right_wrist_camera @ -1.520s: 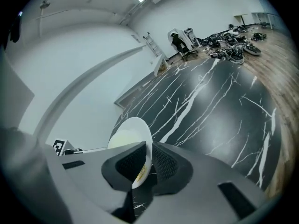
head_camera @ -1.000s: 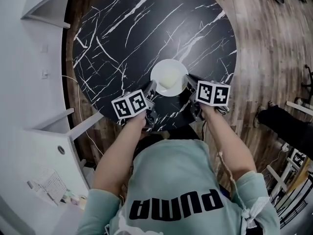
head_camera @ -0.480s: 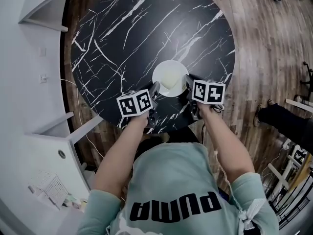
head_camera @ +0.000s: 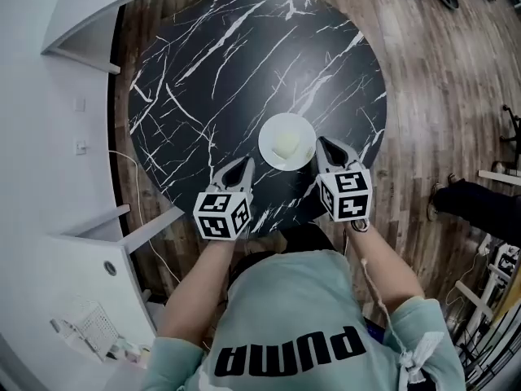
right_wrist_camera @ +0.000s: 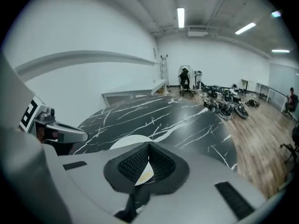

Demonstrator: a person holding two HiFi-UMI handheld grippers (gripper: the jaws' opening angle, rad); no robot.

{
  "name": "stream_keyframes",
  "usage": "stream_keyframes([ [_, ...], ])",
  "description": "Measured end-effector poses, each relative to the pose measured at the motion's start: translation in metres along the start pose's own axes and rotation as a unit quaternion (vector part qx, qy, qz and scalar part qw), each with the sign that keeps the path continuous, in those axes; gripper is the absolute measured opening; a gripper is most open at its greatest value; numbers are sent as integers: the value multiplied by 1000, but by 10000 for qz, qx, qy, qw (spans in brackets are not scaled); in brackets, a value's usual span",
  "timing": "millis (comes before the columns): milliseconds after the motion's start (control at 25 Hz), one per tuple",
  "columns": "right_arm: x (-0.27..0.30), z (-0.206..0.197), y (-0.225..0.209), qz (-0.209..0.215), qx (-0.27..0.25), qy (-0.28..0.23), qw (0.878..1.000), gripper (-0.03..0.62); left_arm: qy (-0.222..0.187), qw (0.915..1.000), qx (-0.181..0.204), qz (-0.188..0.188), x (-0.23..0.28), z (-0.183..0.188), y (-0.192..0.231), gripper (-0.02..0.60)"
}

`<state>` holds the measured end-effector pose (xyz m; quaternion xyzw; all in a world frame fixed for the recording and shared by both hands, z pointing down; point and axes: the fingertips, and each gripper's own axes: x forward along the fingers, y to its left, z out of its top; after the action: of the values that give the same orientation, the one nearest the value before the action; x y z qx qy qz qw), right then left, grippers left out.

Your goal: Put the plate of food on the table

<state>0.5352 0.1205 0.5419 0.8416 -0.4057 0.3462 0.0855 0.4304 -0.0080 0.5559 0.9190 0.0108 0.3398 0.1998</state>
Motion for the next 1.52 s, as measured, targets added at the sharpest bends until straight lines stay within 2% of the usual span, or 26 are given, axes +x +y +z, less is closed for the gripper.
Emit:
stream_keyframes([
  [80,-25,4,24,54,-172,-296,9994,9,-311,9973,660,-43,-29,7,-20,6],
  [160,-53,5,51,129,-247,-562,9980,9,-667,9911,1150,-62,-63,12,-40,6],
  [280,-96,8,94,246,-402,-971,9942,8,-1058,9827,1517,-63,-119,6,-66,6],
  [440,-154,8,151,358,-579,-1541,9857,8,-1505,9764,1539,-159,-193,-20,-91,6],
  [560,-201,-5,193,310,-513,-1842,9811,8,-1638,9725,1647,-138,-249,-45,-102,6],
  [720,-255,-28,242,205,-631,-1988,9778,8,-1892,9663,1743,-81,-314,-67,-113,6],
  [920,-308,-49,282,197,-757,-2037,9759,8,-2358,9585,1599,16,-374,-82,-127,6],
  [1200,-360,-66,289,197,-752,-2099,9746,8,-2512,9525,1724,37,-407,-98,-160,6],
  [1520,-403,-100,249,402,-942,-2135,9716,8,-2410,9547,1729,259,-397,-128,-218,6],
])
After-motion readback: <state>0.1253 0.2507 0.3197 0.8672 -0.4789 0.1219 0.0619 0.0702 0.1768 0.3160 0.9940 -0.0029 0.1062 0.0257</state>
